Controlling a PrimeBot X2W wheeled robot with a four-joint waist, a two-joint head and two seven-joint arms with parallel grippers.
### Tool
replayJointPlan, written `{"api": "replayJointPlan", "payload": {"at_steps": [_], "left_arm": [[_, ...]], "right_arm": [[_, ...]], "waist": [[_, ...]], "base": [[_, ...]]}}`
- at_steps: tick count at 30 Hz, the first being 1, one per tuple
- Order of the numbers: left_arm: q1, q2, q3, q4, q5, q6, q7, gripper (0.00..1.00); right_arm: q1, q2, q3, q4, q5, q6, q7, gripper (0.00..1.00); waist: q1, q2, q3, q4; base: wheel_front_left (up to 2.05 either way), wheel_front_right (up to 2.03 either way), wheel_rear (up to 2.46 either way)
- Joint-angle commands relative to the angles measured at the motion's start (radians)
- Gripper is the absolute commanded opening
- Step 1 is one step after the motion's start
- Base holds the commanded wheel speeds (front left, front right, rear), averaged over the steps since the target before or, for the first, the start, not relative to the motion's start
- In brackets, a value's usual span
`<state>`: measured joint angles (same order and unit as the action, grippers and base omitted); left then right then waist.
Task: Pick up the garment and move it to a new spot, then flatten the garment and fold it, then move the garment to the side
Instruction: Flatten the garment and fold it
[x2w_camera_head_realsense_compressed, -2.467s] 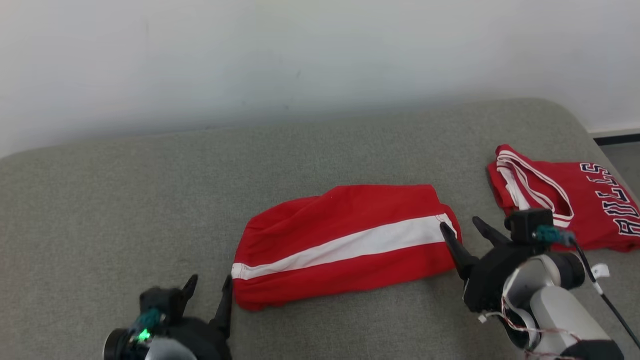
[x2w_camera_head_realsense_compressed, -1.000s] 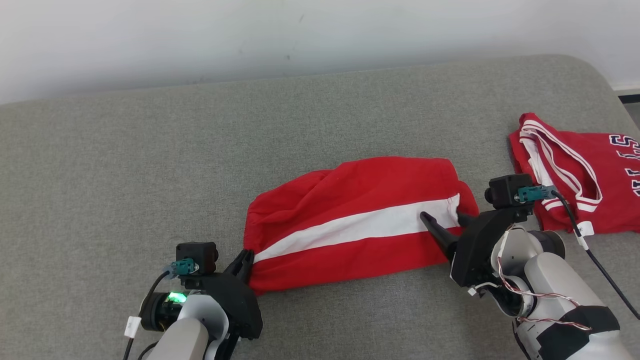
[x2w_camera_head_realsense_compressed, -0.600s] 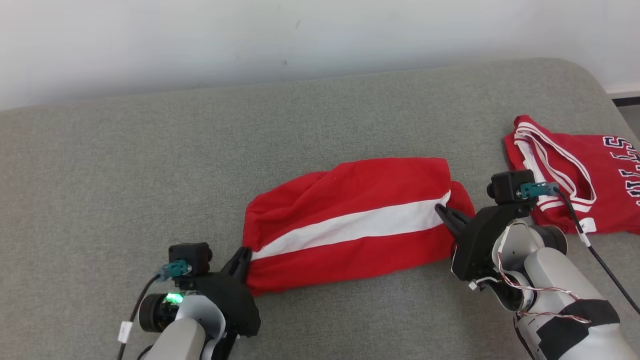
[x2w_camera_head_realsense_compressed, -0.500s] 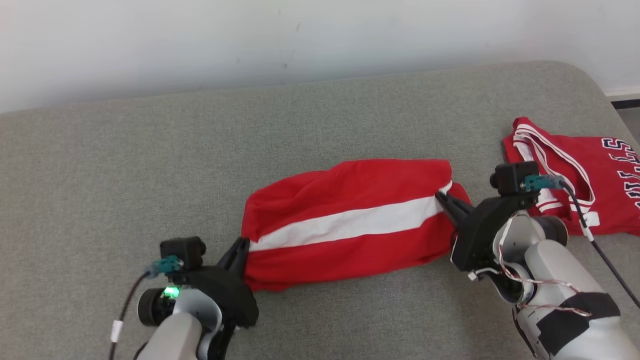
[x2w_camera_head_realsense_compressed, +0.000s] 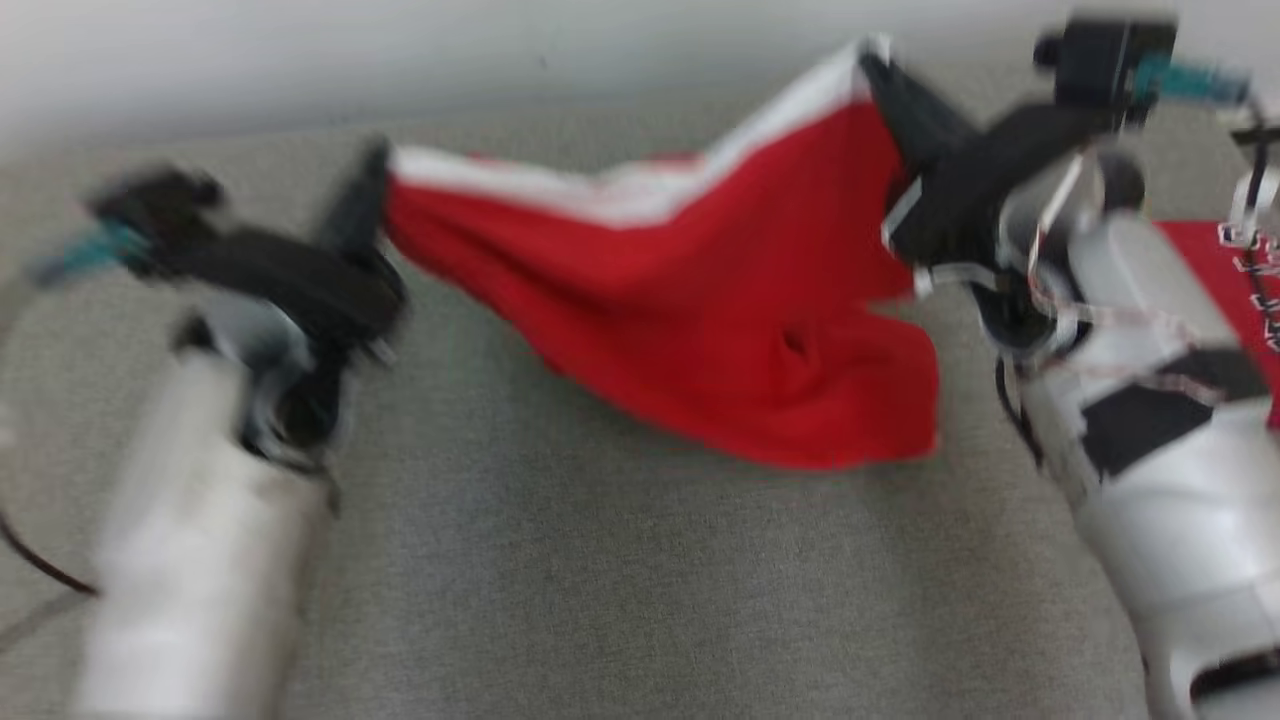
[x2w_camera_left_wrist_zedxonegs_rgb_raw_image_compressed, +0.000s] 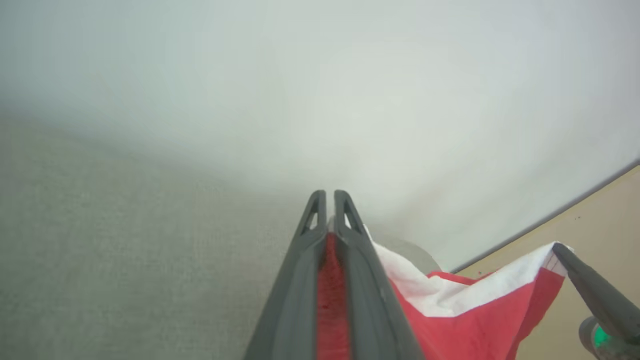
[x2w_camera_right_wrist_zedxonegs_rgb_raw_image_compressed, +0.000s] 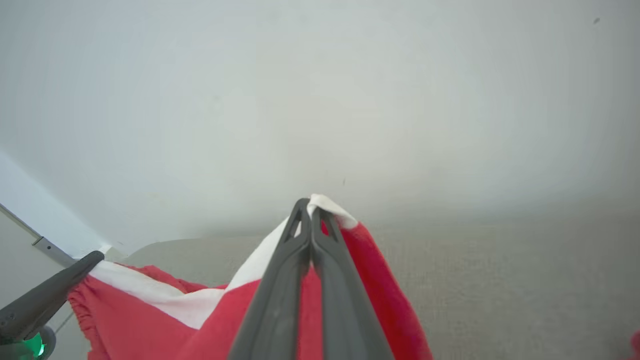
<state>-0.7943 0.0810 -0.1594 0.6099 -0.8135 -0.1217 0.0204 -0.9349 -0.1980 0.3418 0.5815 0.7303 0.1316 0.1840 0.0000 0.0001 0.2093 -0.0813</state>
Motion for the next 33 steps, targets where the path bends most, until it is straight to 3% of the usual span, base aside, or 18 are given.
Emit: {"api": "replayJointPlan", "payload": {"at_steps": [1, 6, 12, 16, 19, 24, 29, 33], "left_arm": [[-0.056, 0.023, 0.034, -0.014, -0.031, 0.012, 0.015, 0.00], [-0.262, 0.083, 0.120, -0.048, -0.079, 0.063, 0.043, 0.00], [-0.466, 0.119, 0.182, -0.082, -0.076, 0.095, -0.025, 0.00], [-0.582, 0.109, 0.185, -0.100, -0.068, 0.095, -0.079, 0.00], [-0.667, 0.098, 0.198, -0.107, -0.077, 0.076, -0.133, 0.00], [-0.748, 0.087, 0.204, -0.106, -0.075, 0.034, -0.221, 0.00], [-0.702, 0.091, 0.157, -0.085, -0.045, 0.000, -0.253, 0.00], [-0.585, 0.076, 0.124, -0.080, -0.078, -0.009, -0.275, 0.00]], "right_arm": [[-0.064, 0.010, 0.002, 0.016, -0.015, -0.002, -0.019, 0.00], [-0.312, 0.041, -0.021, 0.119, -0.054, -0.002, -0.146, 0.00], [-0.562, 0.066, -0.078, 0.231, -0.097, -0.002, -0.349, 0.00], [-0.688, 0.052, -0.123, 0.260, -0.133, -0.003, -0.433, 0.00], [-0.757, 0.038, -0.175, 0.211, -0.183, -0.003, -0.450, 0.00], [-0.731, 0.058, -0.298, 0.028, -0.317, -0.004, -0.450, 0.00], [-0.661, 0.076, -0.278, 0.030, -0.366, -0.003, -0.450, 0.00], [-0.560, 0.059, -0.204, 0.056, -0.331, -0.003, -0.450, 0.00]], "waist": [[0.0000, -0.0001, 0.102, -0.048], [0.0000, -0.0001, 0.241, -0.080], [0.0000, -0.0001, 0.348, -0.087], [0.0000, -0.0001, 0.382, -0.077], [0.0000, -0.0001, 0.400, -0.071], [0.0000, -0.0001, 0.416, -0.058], [0.0000, -0.0001, 0.447, -0.049], [0.0000, -0.0001, 0.463, -0.038]], "base": [[0.00, 0.00, 0.00], [0.00, 0.00, 0.00], [0.00, 0.00, 0.00], [0.00, 0.00, 0.00], [0.00, 0.00, 0.00], [0.00, 0.00, 0.00], [0.00, 0.00, 0.00], [0.00, 0.00, 0.00]]}}
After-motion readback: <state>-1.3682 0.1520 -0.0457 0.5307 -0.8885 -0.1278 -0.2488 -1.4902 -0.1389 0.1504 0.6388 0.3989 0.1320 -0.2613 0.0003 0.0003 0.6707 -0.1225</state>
